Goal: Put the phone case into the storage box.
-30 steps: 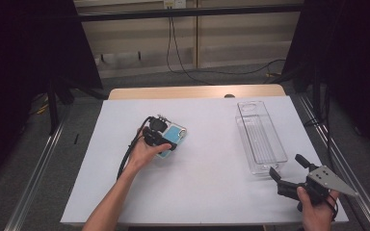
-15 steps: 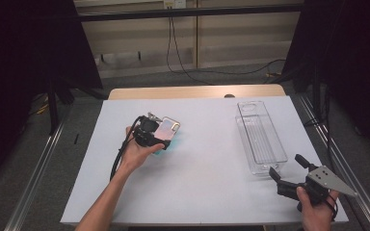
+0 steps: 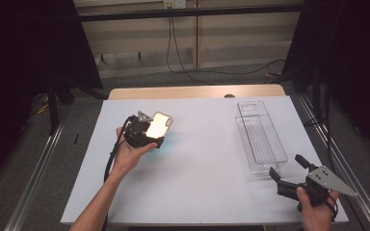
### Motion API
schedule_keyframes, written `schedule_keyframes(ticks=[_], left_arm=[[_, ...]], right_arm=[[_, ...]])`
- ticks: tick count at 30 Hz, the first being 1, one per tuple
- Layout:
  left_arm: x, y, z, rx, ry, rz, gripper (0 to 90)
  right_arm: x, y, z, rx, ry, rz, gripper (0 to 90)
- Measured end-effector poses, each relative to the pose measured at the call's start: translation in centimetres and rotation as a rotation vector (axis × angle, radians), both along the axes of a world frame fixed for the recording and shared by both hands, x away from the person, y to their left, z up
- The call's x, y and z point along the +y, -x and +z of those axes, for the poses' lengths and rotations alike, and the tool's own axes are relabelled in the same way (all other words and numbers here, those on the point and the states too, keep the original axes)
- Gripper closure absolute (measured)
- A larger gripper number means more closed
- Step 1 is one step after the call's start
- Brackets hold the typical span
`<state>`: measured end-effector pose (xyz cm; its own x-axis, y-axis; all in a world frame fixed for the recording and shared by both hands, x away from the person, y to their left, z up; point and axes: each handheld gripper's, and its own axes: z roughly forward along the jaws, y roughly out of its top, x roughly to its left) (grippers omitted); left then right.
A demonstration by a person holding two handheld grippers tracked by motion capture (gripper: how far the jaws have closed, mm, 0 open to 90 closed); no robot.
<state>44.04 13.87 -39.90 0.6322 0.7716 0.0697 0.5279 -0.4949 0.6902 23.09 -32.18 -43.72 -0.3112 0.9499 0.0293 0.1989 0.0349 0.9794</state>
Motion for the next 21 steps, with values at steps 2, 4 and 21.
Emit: schedule_keyframes(ticks=[2,4,21], left_arm=[[0.2,0.4,0.3,-0.023,0.004,-0.007,17.0],[0.4,0.9,0.4,-0.051,0.006,-0.025,17.0],[2.3,3.9,0.4,-0.163,0.023,-0.013,16.9]], right_arm=[[0.0,0.0,0.0,0.002,0.001,0.0,1.8],[0.1,0.0,0.0,0.001,0.0,0.0,1.8],[0.1,0.1,0.1,-0.005,0.001,0.0,1.9]])
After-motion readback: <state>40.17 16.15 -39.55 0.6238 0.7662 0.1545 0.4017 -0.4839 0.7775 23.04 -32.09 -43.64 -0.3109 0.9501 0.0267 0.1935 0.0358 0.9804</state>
